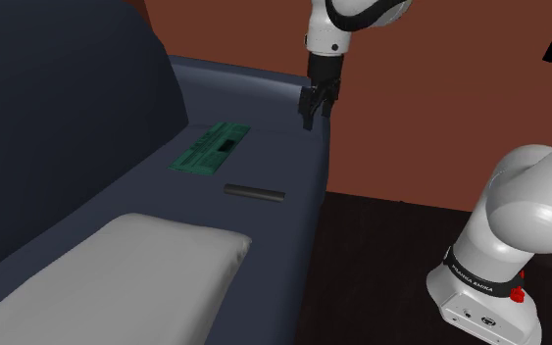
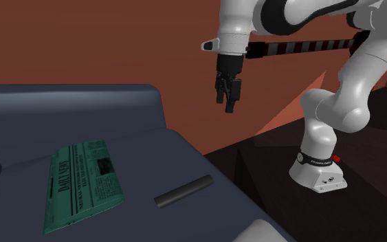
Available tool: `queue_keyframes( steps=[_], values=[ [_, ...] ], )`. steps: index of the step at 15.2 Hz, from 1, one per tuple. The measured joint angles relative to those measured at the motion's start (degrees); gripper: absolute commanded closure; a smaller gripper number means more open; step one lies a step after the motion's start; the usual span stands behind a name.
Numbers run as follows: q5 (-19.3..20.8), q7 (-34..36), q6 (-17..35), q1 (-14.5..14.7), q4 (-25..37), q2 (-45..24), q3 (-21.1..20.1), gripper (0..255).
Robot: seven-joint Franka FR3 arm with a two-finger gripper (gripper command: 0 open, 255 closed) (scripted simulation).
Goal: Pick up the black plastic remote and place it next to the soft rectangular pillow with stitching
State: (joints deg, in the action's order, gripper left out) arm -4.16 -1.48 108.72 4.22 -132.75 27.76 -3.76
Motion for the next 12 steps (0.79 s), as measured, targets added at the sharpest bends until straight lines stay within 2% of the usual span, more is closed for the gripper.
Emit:
queue_keyframes(
  steps=[5,12],
  values=[
    [-0.67,-2.33,6.83,1.74,0.88,-9.00,-1.31,0],
    [-0.68,-5.74,14.02,3.66,6.21,-23.23,-3.05,0]
  ],
)
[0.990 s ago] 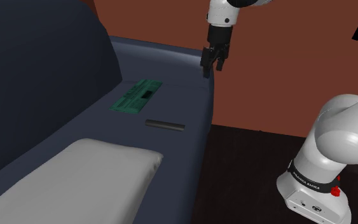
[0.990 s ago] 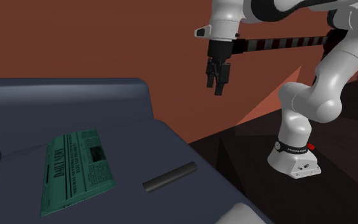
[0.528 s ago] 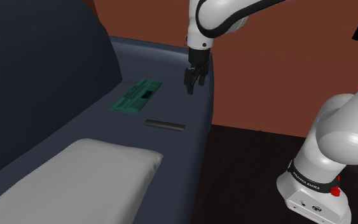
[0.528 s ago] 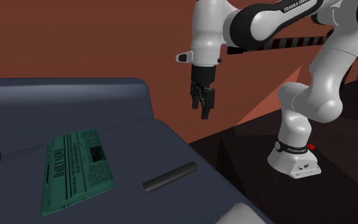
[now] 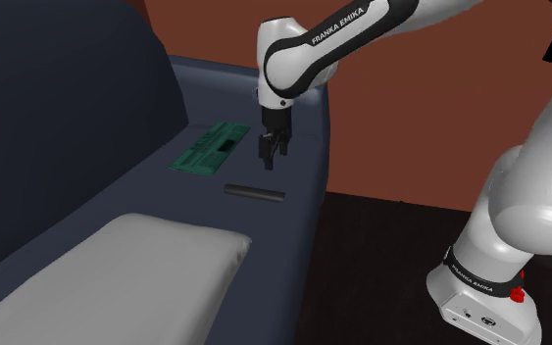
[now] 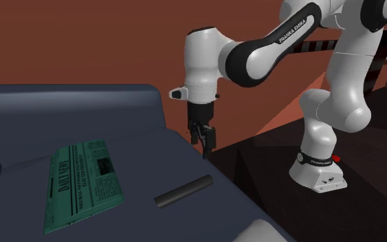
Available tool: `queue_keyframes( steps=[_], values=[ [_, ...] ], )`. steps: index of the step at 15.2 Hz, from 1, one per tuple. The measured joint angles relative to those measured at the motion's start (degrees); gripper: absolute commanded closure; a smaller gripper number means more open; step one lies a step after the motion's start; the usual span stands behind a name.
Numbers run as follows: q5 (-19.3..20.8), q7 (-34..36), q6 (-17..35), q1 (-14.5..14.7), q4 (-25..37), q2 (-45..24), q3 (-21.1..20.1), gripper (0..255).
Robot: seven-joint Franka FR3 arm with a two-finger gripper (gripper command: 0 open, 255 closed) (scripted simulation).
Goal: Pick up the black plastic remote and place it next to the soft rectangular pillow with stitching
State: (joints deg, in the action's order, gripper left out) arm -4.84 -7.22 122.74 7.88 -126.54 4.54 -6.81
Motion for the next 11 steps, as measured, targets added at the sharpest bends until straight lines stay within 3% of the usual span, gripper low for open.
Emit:
queue_keyframes(
  steps=[5,11],
  values=[
    [0.71,-1.56,3.92,1.55,5.07,-10.30,-1.52,0],
    [1.17,-1.80,8.16,2.01,4.90,-14.66,-1.79,0]
  ],
)
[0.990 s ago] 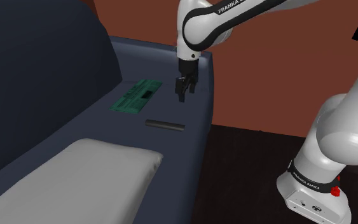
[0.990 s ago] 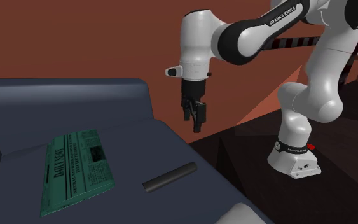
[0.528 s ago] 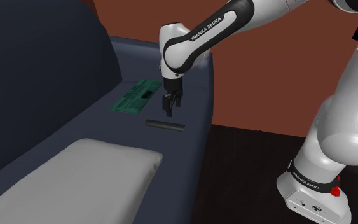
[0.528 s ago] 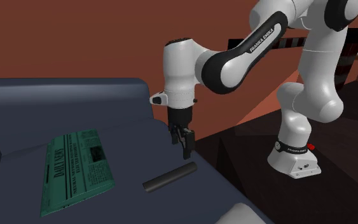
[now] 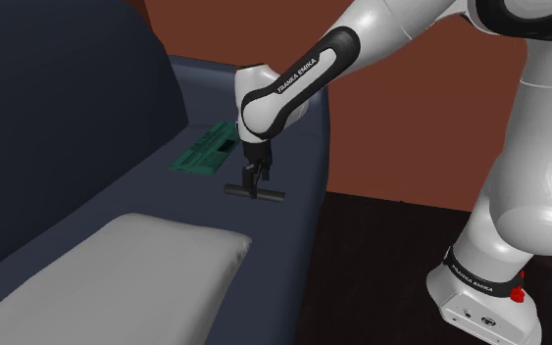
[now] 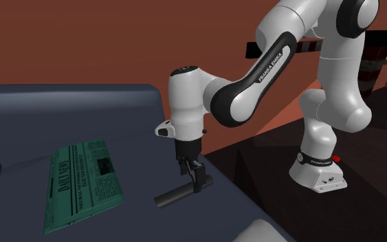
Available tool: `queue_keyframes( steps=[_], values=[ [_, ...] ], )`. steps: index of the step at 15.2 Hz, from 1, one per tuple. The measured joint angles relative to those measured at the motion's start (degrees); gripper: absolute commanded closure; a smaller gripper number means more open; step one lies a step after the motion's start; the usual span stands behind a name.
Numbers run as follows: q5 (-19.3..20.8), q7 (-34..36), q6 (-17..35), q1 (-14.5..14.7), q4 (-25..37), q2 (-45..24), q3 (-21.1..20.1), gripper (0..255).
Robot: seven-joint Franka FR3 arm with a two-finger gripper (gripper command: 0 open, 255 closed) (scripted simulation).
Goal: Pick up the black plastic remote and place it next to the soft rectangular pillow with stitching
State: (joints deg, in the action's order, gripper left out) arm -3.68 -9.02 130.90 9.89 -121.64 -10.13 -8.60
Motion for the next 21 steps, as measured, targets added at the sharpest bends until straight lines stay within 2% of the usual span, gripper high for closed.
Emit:
queue_keyframes(
  steps=[9,10,21],
  values=[
    [0.11,0.03,1.88,0.09,-0.77,-1.09,0.00,0],
    [0.11,0.03,1.88,0.09,-0.77,-1.09,0.00,255],
    [0.12,0.11,1.52,0.09,-0.55,-0.83,0.03,255]
  ],
)
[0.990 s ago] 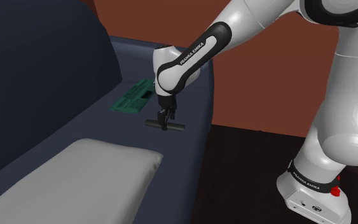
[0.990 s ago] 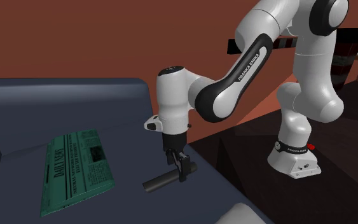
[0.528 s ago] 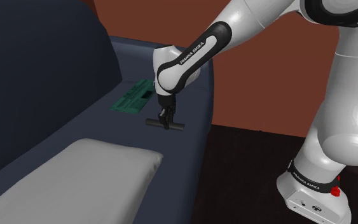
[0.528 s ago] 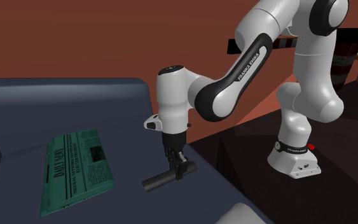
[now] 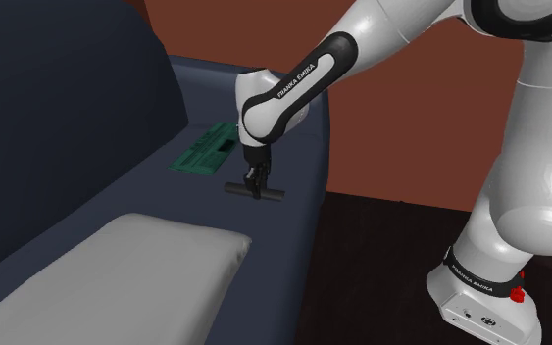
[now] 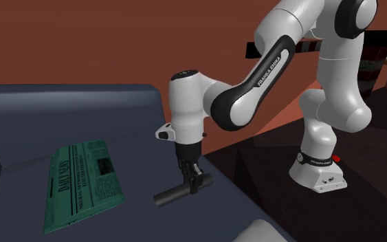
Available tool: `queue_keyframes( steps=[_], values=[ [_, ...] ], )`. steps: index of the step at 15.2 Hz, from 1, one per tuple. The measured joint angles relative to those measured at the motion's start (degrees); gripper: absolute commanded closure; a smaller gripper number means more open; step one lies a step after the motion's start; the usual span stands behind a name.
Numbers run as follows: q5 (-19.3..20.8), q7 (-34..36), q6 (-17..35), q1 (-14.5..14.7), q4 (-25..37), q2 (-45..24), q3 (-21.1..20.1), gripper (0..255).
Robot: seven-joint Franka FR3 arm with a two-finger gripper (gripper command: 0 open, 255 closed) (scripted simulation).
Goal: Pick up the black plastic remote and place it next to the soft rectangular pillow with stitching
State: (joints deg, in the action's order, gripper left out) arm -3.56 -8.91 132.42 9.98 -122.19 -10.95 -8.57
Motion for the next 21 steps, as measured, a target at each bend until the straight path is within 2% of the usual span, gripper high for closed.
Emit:
queue_keyframes(
  steps=[21],
  values=[
    [-0.75,0.08,-14.64,-0.38,6.77,7.82,-0.02,255]
  ],
)
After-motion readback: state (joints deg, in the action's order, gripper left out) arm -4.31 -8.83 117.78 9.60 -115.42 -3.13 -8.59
